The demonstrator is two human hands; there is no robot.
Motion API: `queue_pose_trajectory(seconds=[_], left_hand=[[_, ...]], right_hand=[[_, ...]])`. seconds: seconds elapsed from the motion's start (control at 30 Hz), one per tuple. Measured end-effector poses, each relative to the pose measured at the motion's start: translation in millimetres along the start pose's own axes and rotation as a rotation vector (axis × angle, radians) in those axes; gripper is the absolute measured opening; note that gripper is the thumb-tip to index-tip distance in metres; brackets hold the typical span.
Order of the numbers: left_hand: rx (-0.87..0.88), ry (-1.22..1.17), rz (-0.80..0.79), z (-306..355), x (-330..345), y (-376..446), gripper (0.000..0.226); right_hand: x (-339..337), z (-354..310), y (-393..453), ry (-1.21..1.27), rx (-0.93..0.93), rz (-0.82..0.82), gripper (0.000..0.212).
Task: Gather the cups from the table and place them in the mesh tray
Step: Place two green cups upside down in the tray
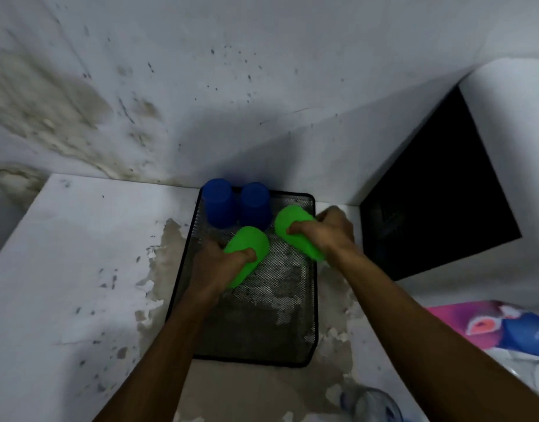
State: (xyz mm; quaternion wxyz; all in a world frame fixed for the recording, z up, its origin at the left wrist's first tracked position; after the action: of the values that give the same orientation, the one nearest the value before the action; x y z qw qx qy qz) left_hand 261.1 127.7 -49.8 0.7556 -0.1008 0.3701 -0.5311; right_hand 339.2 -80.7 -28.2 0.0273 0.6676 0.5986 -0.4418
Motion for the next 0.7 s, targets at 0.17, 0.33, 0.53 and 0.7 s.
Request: queue_pose_trajectory(seconds=[0.17, 0.33, 0.53, 0.7], left_hand=[[0.16, 0.077, 0.033, 8, -8, 5, 0.06], [0.257, 0.115, 0.03, 10, -12, 5, 0.06], [0.316, 0.127, 0.031, 9, -9, 2, 0.071], [0.408, 0.164, -0.006, 13, 5, -6, 0.075]], right_hand=[[2, -42, 12, -0.31, -0.222, 0.053, 0.069], [26, -54, 21, -0.412, -0.381, 0.099, 0.061], [40, -52, 25, -0.413, -0.498, 0.146, 0.067], [42, -45, 26, -0.372, -0.481, 0.15, 0.073]])
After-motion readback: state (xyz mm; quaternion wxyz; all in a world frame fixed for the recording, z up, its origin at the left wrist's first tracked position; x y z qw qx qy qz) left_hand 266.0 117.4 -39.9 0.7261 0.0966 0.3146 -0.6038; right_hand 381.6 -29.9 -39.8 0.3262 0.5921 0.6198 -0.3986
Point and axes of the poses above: each hand's wrist, its own y-axis towards the middle knuckle, its own x-axis out of the palm, z = x × y, the point moved 5 cm from there along y, towards the middle knuckle
